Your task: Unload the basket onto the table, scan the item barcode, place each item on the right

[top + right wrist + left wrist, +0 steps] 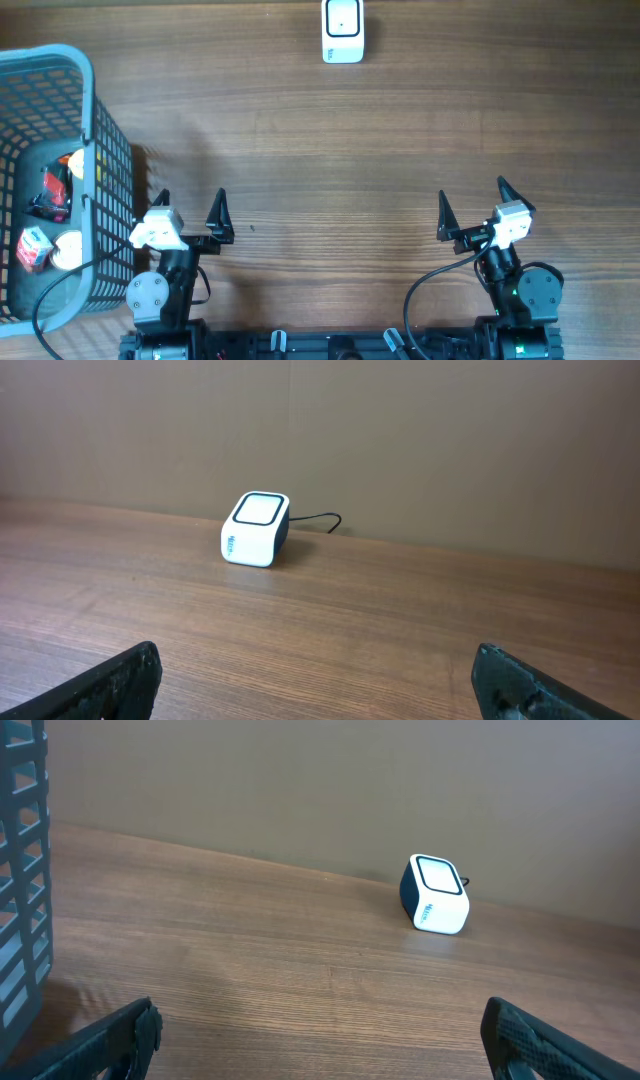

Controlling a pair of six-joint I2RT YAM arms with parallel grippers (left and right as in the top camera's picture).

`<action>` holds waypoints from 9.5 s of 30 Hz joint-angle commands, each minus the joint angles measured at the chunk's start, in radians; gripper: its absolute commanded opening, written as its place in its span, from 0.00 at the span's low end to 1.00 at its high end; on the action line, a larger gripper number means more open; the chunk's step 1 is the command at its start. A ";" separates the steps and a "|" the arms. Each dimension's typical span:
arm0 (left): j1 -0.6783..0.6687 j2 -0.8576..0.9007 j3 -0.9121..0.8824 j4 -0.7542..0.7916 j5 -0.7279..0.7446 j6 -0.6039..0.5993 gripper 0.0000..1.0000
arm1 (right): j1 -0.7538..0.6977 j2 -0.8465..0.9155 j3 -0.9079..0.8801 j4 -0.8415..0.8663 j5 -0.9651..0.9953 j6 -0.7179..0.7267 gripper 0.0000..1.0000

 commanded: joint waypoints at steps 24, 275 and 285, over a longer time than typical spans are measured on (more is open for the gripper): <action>0.003 -0.001 -0.001 -0.008 0.008 -0.009 1.00 | 0.000 0.008 -0.002 0.002 0.018 0.014 1.00; 0.639 1.539 0.765 -0.468 -0.474 -0.766 1.00 | 0.000 0.008 -0.002 0.002 0.018 0.014 1.00; 0.639 1.538 0.765 -0.469 -0.473 -0.765 0.62 | 0.000 0.008 -0.002 0.002 0.018 0.014 1.00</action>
